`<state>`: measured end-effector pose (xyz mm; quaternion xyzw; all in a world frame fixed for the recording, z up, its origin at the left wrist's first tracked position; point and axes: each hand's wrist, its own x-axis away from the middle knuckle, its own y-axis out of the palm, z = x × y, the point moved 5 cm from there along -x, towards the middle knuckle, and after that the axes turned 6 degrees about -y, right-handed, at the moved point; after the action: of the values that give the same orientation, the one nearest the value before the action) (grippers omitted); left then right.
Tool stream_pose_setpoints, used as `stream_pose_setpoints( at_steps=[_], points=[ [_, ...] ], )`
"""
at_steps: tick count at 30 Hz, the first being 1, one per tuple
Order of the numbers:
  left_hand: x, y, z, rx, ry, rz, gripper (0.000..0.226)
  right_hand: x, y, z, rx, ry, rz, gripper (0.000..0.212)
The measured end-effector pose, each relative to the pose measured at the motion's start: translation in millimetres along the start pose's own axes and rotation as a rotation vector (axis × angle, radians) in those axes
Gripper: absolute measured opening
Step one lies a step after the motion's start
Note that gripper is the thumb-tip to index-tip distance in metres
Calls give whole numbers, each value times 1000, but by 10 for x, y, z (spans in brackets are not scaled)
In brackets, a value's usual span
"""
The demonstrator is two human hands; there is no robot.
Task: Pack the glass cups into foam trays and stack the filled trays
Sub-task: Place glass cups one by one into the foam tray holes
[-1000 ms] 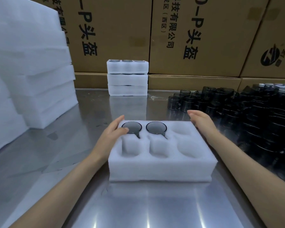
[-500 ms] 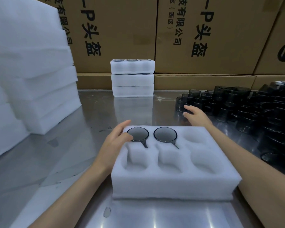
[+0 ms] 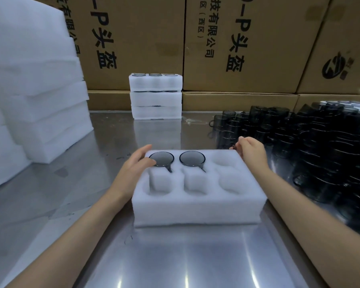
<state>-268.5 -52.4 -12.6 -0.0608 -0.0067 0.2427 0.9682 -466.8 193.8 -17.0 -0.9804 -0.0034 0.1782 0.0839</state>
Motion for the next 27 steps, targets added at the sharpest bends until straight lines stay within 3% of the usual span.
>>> stream_pose_setpoints(
  at_steps=[8,11,15,20,27],
  points=[
    [70,-23,16,-9,-1,46,57,412,-358,-68,147,-50,79,18],
    [78,-35,10,-22,13,71,43,444,-336,-113,223,-77,10,40],
    [92,-37,1,-13,0,63,47,452,-257,-119,270,-64,-131,62],
    [84,-39,6,-20,9,80,40,470,-305,-159,187,-96,-32,58],
    [76,-32,-3,-22,8,82,41,518,-397,-523,136,-327,71,53]
  ],
)
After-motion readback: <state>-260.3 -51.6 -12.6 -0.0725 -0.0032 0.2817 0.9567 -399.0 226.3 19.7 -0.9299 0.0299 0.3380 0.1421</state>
